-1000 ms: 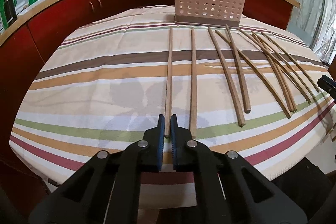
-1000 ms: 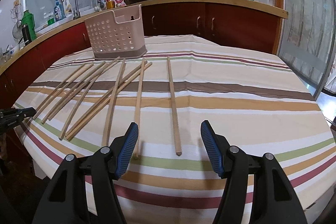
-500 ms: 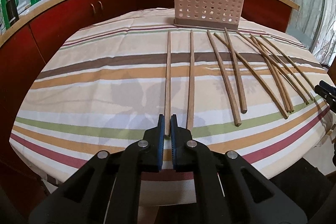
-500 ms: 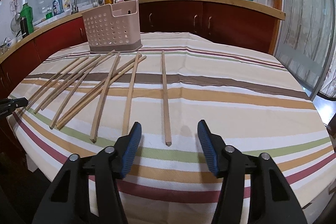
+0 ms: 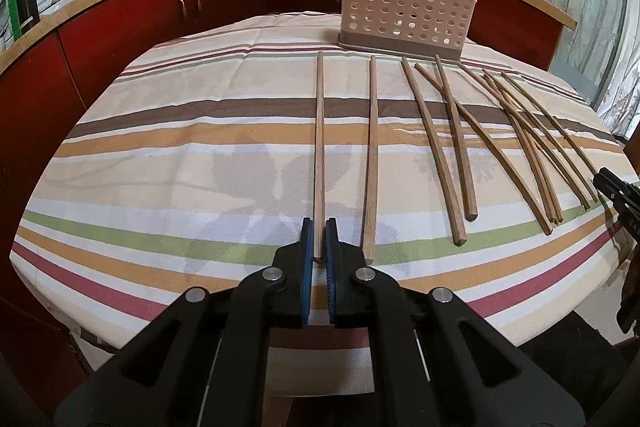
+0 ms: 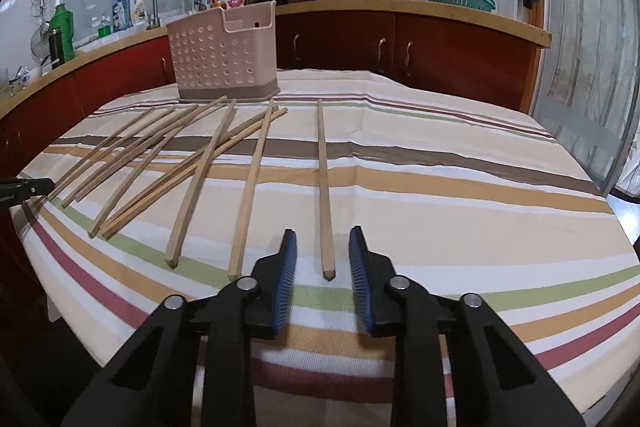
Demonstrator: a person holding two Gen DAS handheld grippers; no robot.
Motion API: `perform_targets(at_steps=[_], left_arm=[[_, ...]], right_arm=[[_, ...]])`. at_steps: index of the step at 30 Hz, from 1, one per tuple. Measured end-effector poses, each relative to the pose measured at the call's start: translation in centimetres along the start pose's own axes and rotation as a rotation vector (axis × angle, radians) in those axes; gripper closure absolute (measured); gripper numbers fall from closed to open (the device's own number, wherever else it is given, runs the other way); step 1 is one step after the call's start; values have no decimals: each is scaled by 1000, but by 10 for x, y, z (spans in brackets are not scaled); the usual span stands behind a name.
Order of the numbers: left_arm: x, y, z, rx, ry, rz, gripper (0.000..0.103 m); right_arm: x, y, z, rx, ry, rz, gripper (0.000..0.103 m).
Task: Organize utensils
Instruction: 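Lower the right tool onto a wooden chopstick and close its fingers, then lift both held chopsticks and carry them toward the pink caddy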
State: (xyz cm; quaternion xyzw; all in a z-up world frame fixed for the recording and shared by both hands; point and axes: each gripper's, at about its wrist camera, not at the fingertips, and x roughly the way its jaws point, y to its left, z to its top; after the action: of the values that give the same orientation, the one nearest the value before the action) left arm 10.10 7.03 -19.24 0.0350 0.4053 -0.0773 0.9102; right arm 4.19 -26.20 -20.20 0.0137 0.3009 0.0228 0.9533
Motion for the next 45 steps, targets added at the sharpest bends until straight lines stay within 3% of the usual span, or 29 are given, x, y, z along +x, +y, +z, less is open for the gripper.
perform_targets(at_steps=[8, 17, 31, 45], left_arm=[[0, -1, -1, 0, -6, 2, 97], [-9, 1, -1, -2, -24, 7, 97], [-63, 3, 18, -1, -156, 16, 97], [-115, 9, 51, -44, -276, -38, 97]], right_arm=[[-1, -4, 1, 43, -5, 47, 96], [-15, -1, 10, 40, -42, 38, 96], [-64, 5, 54, 22, -205, 35, 96], [-92, 7, 89, 8, -301, 34, 96]])
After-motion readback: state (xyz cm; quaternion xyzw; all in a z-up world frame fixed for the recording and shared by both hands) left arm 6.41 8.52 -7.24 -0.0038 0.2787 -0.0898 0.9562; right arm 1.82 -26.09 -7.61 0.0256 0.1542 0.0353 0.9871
